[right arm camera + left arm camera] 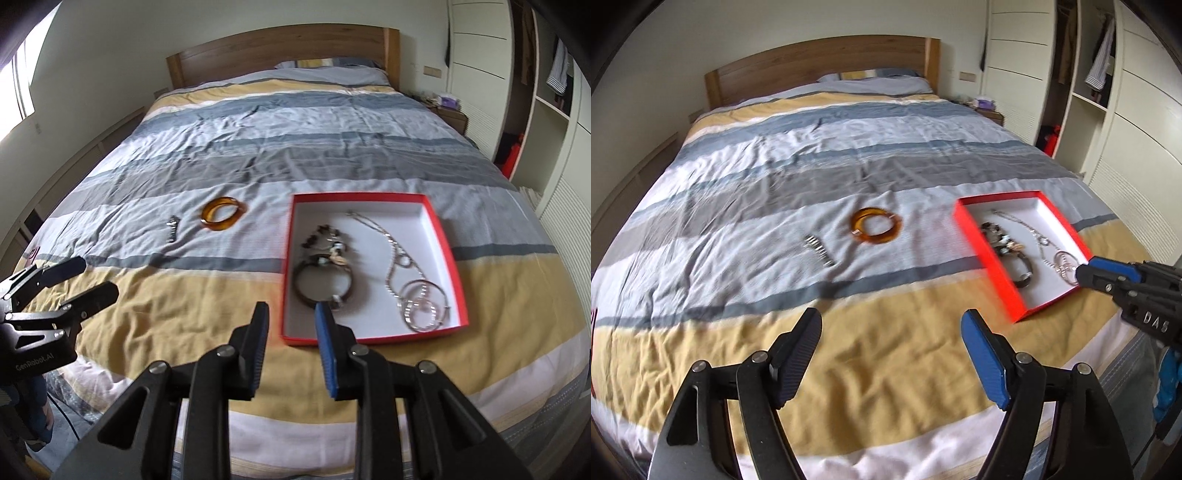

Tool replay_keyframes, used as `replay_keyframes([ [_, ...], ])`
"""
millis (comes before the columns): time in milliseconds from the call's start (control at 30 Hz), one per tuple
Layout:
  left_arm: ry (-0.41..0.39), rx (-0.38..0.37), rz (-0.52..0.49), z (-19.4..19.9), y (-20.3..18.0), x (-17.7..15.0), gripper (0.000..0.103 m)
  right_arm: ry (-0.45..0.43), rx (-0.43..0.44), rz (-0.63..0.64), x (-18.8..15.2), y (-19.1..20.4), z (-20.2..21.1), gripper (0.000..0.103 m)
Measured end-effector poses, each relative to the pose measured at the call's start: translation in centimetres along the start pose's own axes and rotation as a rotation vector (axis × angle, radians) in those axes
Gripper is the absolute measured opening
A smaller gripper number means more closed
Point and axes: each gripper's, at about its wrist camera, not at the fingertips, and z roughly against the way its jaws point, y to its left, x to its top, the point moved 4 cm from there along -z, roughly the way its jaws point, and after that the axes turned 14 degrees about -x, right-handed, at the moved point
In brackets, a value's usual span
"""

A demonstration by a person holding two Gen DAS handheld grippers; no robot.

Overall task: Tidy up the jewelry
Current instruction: 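Withdraw both open tools from the box toward the watch and amber bangle, then grasp the silver watch with left tool while right tool grasps the amber bangle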

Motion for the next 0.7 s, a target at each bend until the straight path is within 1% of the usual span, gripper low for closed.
replay_keyframes([
  [233,0.013,0.032,0.099,0.7,5.5,-2.1,0.075,0.002,0.039,0.017,0.5,3.5,-0.7,0.025],
  [367,0.012,0.033,0.142,-0.2,8.0,-2.0,0.07,0.008,0.054,0.029,0.9,5.2,-1.5,0.025],
  [500,0.014,0.022,0.167,-2.1,9.7,-0.9,0.063,0.022,0.066,0.049,1.9,6.8,-3.2,0.025],
  [700,0.029,-0.02,0.227,-6.7,12.1,2.1,0.056,0.038,0.077,0.066,4.4,8.6,-6.8,0.025],
])
